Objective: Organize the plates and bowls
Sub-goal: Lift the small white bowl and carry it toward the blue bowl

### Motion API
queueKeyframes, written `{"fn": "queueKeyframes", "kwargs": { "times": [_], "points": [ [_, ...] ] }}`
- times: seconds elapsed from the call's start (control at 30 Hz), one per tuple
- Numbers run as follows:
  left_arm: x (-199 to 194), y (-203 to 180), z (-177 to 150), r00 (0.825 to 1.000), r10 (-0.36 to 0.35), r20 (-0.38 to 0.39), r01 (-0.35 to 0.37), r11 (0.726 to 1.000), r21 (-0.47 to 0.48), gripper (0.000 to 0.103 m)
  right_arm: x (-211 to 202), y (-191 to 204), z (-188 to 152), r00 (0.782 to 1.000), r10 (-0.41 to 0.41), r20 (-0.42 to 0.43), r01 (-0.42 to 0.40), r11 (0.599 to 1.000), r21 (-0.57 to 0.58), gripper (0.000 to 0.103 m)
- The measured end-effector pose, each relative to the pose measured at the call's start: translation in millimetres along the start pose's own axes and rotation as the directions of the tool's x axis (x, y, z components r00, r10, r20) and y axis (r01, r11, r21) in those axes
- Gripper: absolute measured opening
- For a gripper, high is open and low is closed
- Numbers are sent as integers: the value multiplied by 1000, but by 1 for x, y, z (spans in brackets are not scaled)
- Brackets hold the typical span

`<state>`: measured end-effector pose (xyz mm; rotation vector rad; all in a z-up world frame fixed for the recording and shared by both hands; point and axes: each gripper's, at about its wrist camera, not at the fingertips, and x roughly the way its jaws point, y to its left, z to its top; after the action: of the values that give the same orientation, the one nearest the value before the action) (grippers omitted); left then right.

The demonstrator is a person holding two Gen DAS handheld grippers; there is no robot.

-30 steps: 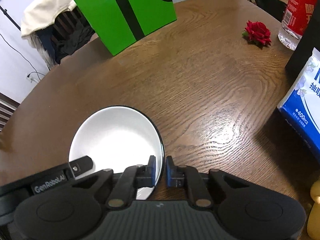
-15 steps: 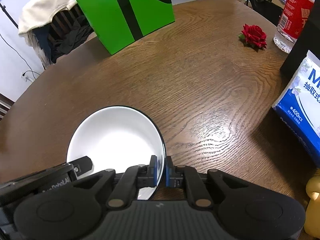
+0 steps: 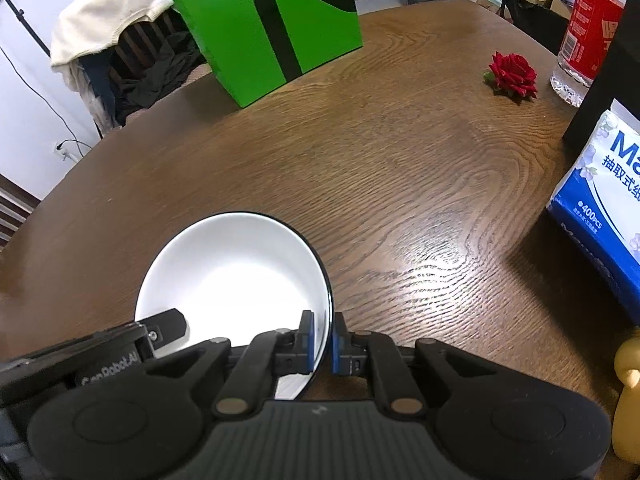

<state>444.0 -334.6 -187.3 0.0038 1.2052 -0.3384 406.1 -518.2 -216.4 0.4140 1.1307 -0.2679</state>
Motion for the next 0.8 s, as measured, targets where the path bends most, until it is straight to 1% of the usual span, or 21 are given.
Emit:
{"fn": "queueKeyframes", "kwargs": {
  "times": [0.37, 0.8],
  "points": [
    [-32, 22, -14, 1000, 10, 29, -9, 1000, -23, 6, -23, 23, -16, 999, 24, 22, -23, 999, -40, 8],
    [-81, 64, -41, 997, 41, 70, -35, 995, -91, 6, -54, 68, -49, 997, 67, 35, -62, 991, -119, 8]
  ]
}}
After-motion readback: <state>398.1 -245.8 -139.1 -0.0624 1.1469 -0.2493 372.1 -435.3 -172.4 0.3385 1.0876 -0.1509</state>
